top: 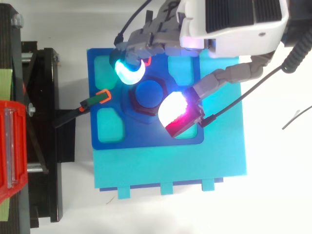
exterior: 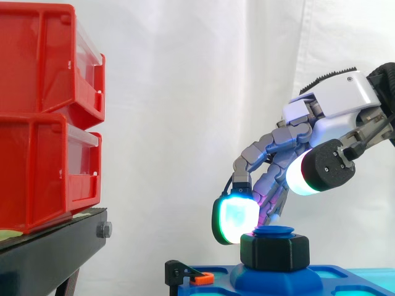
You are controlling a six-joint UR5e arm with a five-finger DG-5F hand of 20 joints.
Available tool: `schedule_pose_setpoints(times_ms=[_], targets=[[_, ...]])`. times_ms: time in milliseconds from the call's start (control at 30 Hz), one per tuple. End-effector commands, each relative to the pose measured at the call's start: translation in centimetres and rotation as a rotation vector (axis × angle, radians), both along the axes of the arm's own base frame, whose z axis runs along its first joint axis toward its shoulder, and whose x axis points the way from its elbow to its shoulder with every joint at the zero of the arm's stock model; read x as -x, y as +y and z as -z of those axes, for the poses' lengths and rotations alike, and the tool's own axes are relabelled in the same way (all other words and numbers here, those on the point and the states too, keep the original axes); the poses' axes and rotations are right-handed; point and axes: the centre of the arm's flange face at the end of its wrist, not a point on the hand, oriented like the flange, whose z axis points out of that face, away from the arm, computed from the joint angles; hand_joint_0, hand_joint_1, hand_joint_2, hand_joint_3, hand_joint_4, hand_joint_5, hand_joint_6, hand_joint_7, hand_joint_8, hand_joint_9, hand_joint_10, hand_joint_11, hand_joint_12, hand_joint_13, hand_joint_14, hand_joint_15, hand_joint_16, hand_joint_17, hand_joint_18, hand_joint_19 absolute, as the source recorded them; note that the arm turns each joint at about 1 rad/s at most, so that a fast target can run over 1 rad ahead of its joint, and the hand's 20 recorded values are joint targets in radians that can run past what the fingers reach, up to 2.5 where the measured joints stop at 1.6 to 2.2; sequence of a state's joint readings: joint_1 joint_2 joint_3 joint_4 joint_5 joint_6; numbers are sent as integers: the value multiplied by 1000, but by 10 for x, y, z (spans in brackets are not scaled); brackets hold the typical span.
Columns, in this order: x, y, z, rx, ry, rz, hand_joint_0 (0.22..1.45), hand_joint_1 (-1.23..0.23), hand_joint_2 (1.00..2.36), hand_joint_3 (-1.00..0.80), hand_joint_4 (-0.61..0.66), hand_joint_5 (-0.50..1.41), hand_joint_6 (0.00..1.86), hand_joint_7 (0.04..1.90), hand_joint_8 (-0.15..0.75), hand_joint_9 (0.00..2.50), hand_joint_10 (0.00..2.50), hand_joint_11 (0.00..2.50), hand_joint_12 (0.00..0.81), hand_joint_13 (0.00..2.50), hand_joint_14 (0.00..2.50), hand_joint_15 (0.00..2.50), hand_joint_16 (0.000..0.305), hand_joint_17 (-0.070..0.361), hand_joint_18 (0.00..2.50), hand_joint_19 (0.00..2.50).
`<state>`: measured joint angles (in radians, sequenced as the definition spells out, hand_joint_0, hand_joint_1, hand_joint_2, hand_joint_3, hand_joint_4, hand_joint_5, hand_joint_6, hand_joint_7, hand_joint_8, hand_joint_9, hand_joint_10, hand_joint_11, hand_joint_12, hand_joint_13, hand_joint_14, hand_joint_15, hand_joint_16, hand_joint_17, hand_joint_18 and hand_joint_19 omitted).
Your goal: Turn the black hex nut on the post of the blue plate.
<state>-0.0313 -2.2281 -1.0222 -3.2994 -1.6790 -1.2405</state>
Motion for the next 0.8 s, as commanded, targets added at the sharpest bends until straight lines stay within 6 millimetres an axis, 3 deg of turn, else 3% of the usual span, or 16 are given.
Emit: schedule_pose_setpoints(times_ms=[0,300,767], targets=[[0,0,-2,0,-6,-3,494,-389,1000,-500,272,-153,503,857,306,590,0,0,406,723,5,123,60,136,693,273],[-7,4,-17,0,-38,-2,494,-389,1000,-500,274,-154,503,856,307,591,0,0,404,730,6,127,60,136,692,280],[-19,31,-15,1,-66,11,494,-390,1000,-500,271,-153,503,858,308,593,0,0,404,746,5,127,60,136,693,272]])
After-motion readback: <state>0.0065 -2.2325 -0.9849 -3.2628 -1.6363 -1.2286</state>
